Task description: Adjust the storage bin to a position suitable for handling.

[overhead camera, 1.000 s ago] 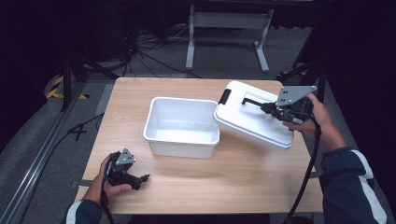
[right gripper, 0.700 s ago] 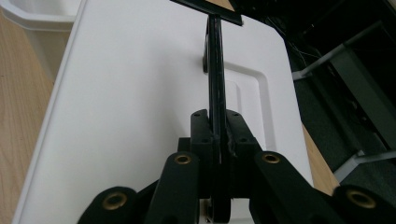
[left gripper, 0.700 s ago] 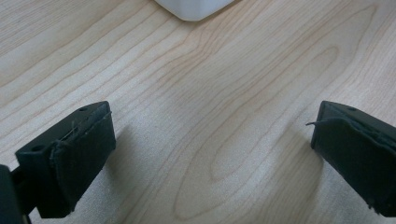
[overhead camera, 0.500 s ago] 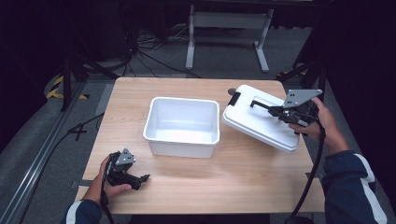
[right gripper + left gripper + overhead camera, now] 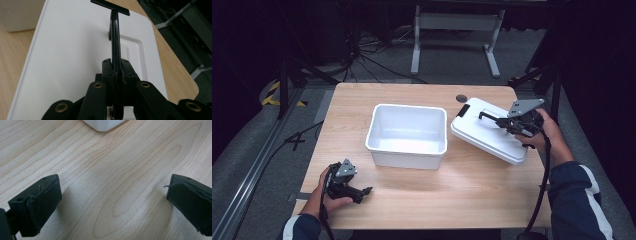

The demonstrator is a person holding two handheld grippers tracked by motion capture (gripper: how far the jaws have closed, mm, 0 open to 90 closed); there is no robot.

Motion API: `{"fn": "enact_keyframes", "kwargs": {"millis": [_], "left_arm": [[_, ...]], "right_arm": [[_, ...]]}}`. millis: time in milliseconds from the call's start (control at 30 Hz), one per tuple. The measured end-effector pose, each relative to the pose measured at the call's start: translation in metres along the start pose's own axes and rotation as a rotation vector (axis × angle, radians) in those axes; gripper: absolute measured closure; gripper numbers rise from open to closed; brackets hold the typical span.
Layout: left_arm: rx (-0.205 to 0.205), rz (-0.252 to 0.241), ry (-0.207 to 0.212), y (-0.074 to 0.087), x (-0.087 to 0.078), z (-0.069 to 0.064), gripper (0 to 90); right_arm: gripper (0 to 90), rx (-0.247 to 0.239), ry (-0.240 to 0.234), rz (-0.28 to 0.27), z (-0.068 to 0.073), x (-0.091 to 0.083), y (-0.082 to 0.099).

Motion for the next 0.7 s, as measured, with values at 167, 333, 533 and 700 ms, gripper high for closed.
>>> {"fn": "enact_keyframes", "kwargs": {"millis": [167, 333, 533, 700], "left_arm": [[0.000, 0.003, 0.005, 0.000, 0.000, 0.000, 0.3], [0.001, 0.004, 0.006, 0.000, 0.000, 0.000, 0.3], [0.001, 0.005, 0.006, 0.000, 0.000, 0.000, 0.3], [0.001, 0.005, 0.006, 0.000, 0.000, 0.000, 0.3]], "right_arm": [[84.5, 0.026, -0.008, 0.018, -0.001, 0.016, 0.007], [84.5, 0.044, -0.020, 0.037, -0.001, 0.031, 0.011], [84.5, 0.072, -0.022, 0.062, -0.002, 0.046, 0.018], [84.4, 0.108, -0.011, 0.075, -0.005, 0.056, 0.025]]}}
Point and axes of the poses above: each handheld gripper's, and its own axes: x roughly forward along the jaws, y roughly out of its underside, z roughly to its left, the point moved 1 cm from there along x, roughly forward along the jaws, and after that the axes turned 7 degrees about x, right-handed, at the moved point
